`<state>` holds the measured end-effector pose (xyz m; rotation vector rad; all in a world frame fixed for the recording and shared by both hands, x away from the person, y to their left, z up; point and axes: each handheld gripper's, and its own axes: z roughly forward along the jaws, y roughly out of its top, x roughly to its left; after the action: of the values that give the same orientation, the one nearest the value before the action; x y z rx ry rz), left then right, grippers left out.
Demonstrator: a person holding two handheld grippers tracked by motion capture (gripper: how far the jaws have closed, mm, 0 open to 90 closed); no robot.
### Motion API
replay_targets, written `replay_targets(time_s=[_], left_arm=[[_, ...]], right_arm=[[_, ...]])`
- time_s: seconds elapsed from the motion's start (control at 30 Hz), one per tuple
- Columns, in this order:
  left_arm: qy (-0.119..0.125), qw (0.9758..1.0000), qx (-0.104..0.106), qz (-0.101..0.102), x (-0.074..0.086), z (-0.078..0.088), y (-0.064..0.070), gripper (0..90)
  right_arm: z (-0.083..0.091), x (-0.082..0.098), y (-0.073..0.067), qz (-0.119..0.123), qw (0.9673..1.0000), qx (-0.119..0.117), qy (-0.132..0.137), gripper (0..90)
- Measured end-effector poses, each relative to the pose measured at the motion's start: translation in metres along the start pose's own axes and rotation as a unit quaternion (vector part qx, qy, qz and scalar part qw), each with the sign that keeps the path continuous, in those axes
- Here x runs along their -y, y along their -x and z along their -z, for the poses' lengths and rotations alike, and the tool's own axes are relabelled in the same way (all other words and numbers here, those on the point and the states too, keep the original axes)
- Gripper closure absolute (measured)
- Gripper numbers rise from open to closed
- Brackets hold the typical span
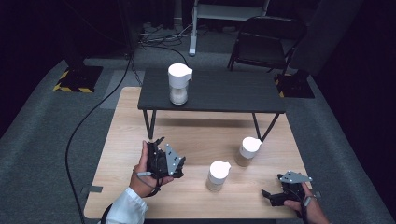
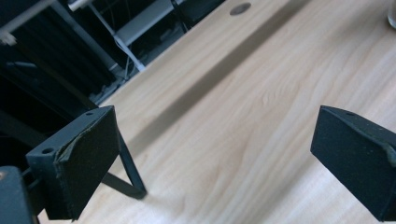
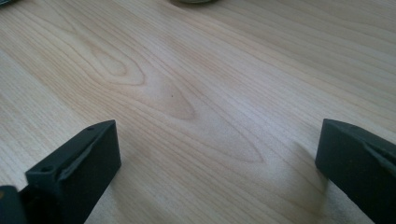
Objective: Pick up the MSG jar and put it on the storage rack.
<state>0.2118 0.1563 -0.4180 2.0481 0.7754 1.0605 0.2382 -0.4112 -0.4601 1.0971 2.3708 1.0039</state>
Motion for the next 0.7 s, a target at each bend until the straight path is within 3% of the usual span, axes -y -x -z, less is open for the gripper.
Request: replay_targets(time_s=[0.5, 0.7], left_arm=[[-0.054, 0.9982, 0.027, -0.005, 0.016, -0.013, 0.01, 1.1], [-0.075, 0.9963, 0.035, 0.024, 0.022, -0.016, 0.01, 1.2]], right_arm=[[0.0, 0.0, 0.0, 0.0, 1.0, 0.0, 0.0, 0.0], [0.0, 0.0, 0.0, 0.0, 1.0, 0.0, 0.0, 0.0]])
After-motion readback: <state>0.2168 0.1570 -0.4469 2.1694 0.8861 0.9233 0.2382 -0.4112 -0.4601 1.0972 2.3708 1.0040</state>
